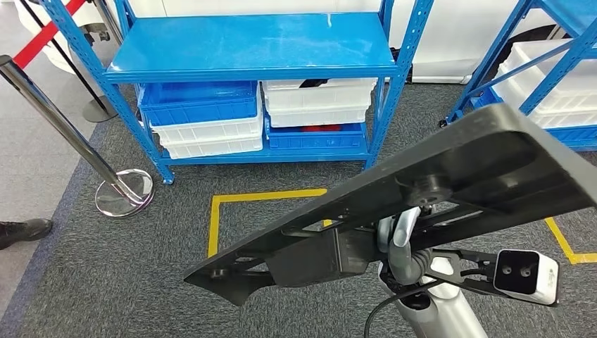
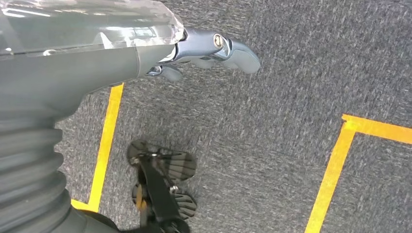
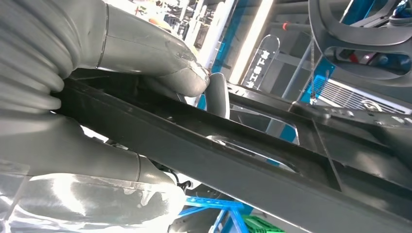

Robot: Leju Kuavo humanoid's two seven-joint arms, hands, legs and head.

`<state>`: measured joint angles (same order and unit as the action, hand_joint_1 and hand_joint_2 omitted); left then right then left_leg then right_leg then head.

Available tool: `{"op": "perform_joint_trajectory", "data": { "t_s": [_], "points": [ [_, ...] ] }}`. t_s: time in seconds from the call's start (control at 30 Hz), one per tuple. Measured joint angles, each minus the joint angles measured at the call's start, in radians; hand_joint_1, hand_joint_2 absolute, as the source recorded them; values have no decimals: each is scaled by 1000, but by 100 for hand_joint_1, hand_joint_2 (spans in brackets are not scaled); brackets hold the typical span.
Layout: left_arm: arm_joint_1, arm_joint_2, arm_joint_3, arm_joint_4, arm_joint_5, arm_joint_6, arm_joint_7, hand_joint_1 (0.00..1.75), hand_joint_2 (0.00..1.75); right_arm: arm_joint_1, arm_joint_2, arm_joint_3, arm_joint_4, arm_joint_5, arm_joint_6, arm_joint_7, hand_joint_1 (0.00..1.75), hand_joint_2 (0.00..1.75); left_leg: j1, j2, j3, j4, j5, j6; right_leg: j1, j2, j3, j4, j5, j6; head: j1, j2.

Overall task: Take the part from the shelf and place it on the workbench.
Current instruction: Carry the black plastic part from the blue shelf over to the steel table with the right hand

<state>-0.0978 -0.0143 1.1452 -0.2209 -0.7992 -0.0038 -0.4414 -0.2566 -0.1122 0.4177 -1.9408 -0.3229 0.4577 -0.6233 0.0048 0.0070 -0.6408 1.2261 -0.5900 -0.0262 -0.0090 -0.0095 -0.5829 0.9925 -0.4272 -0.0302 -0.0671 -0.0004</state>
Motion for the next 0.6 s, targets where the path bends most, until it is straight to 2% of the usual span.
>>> {"op": "perform_joint_trajectory", "data": {
  "t_s": [0.03, 0.07, 0.1, 0.17, 0.23, 0.27, 0.33, 0.37, 0.43, 0.5, 0.53, 0.57, 0.6],
  "points": [
    [1, 0, 0, 0, 0, 0, 0, 0, 175, 2, 0, 0, 0, 0, 0, 0, 171, 175, 4, 0, -22, 45, -10, -5, 0, 0, -1, 1, 0, 0, 0, 0],
    [2, 0, 0, 0, 0, -1, 0, 0, 175, 4, 0, 0, 0, 1, 0, 0, 171, 175, 7, 0, -26, 53, 1, -8, -1, 0, -1, 3, 0, 1, 0, 0],
    [3, 1, 0, 0, 0, -1, 0, 0, 175, 5, 0, 0, 0, 6, -1, 0, 171, 175, 11, 1, -11, 20, 29, -12, -2, -2, -1, 6, -1, 2, 0, 0],
    [1, 1, 0, 0, -1, -3, -2, 0, 175, 7, 0, 0, 0, 33, -3, 0, 171, 175, 14, 21, 53, -116, 99, -16, -2, -6, -1, 13, -5, 9, 0, 0],
    [-4, 2, 0, 0, -1, -4, -4, 0, 175, 12, 0, 0, 0, 66, -5, 0, 171, 175, 10, 40, 90, -206, 128, -6, 2, -14, -4, 23, -8, 20, 0, 0],
    [-7, 1, 0, 0, -2, -5, -6, 0, 175, 16, 0, 0, -1, 78, -4, 0, 171, 175, 7, 41, 91, -215, 126, 2, 5, -19, -6, 25, -8, 25, 0, 0],
    [-5, 1, 0, 0, -2, -4, -8, 0, 175, 22, 0, -1, -2, 94, 3, 0, 171, 175, 7, 24, 84, -216, 133, 21, 4, -33, -9, 28, -10, 36, 0, 0],
    [-3, 1, 0, 0, -3, -4, -7, 0, 175, 24, 1, -2, -2, 101, 9, 0, 171, 175, 7, 17, 82, -217, 137, 29, 2, -31, -12, 37, -19, 42, 0, 0],
    [-1, 1, 0, 0, -5, 0, -2, 0, 175, 27, 1, -5, -2, 109, 23, 0, 171, 175, 8, 3, 76, -220, 146, 42, -2, -14, -41, 108, -72, 50, 0, 0],
    [0, 2, 0, 0, -8, 3, 8, 0, 175, 32, 1, -9, -2, 115, 35, 0, 171, 175, 5, -12, 67, -219, 151, 49, -3, 1, -101, 244, -142, 52, 0, 0],
    [1, 2, 0, 0, -10, 3, 13, 0, 175, 33, 1, -10, -1, 119, 39, 0, 171, 175, 3, -21, 63, -218, 153, 50, -3, 3, -124, 299, -161, 51, 0, 0],
    [3, 3, 0, 0, -13, 4, 18, 0, 175, 34, 2, -10, 0, 122, 42, 0, 171, 175, 1, -31, 60, -217, 155, 50, -3, 5, -131, 320, -161, 49, 0, 0],
    [5, 4, 0, 0, -15, 6, 23, 0, 175, 34, 2, -10, 0, 124, 43, 0, 171, 175, -1, -42, 58, -215, 156, 50, -3, 7, -116, 297, -140, 45, 0, 0]
  ]
}}
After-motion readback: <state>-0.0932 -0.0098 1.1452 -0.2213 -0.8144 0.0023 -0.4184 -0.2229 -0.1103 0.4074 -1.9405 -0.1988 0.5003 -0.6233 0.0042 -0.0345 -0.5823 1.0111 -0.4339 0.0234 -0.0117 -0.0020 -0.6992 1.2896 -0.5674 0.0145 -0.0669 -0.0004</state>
